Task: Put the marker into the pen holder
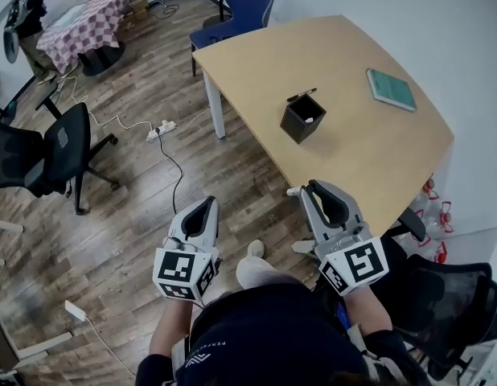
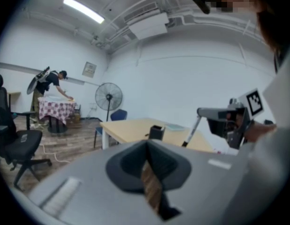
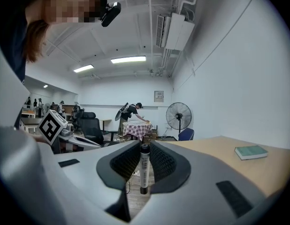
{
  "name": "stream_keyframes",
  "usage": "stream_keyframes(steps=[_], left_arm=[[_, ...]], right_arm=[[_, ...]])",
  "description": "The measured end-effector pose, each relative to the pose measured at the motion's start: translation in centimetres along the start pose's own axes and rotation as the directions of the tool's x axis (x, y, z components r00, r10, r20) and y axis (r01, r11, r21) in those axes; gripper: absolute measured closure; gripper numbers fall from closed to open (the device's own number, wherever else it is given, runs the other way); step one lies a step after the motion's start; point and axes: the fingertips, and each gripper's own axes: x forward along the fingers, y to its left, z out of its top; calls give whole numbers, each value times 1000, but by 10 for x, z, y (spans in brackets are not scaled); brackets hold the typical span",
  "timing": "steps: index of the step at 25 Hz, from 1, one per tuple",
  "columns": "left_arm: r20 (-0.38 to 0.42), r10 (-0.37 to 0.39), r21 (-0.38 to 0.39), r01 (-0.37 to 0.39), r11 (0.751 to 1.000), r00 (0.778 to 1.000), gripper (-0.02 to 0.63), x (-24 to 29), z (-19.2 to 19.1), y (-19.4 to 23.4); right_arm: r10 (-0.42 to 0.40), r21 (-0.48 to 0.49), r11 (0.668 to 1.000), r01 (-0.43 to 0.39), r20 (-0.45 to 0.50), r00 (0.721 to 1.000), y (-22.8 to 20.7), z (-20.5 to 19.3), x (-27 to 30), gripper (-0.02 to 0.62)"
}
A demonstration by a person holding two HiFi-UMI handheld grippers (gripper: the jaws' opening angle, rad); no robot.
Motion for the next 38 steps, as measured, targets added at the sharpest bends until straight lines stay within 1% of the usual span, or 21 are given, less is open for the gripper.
stream_keyframes(steps=[4, 10, 15, 20, 24, 31, 34, 38], left_arm=[[-3, -17, 20, 17, 1000, 1000, 601, 32, 14, 6], [1, -39, 50, 39, 998, 999, 601, 77, 31, 8], [-8, -75, 72, 75, 995, 997, 601, 105, 41, 0], [-4, -96, 88, 96, 991, 995, 601, 126, 50, 0], [-15, -124, 89, 125, 988, 992, 601, 147, 52, 3], [-29, -196, 111, 198, 974, 980, 601, 207, 70, 1], [-37, -222, 114, 225, 968, 974, 601, 235, 79, 7], [-57, -264, 120, 269, 956, 963, 601, 267, 86, 8]], right_arm=[[3, 17, 1000, -3, 15, 1000, -23, 4, 25, 538], [-2, 9, 1000, 1, 45, 999, -56, 14, 45, 538], [-41, 32, 999, 39, 67, 997, -85, 18, 52, 538], [-65, 40, 997, 62, 87, 994, -102, 23, 56, 538], [-90, 66, 994, 84, 97, 991, -113, 26, 65, 538], [-151, 78, 987, 141, 134, 980, -158, 43, 86, 538], [-179, 67, 983, 172, 122, 976, -174, 42, 102, 538], [-222, 67, 974, 217, 70, 973, -199, 23, 122, 538]])
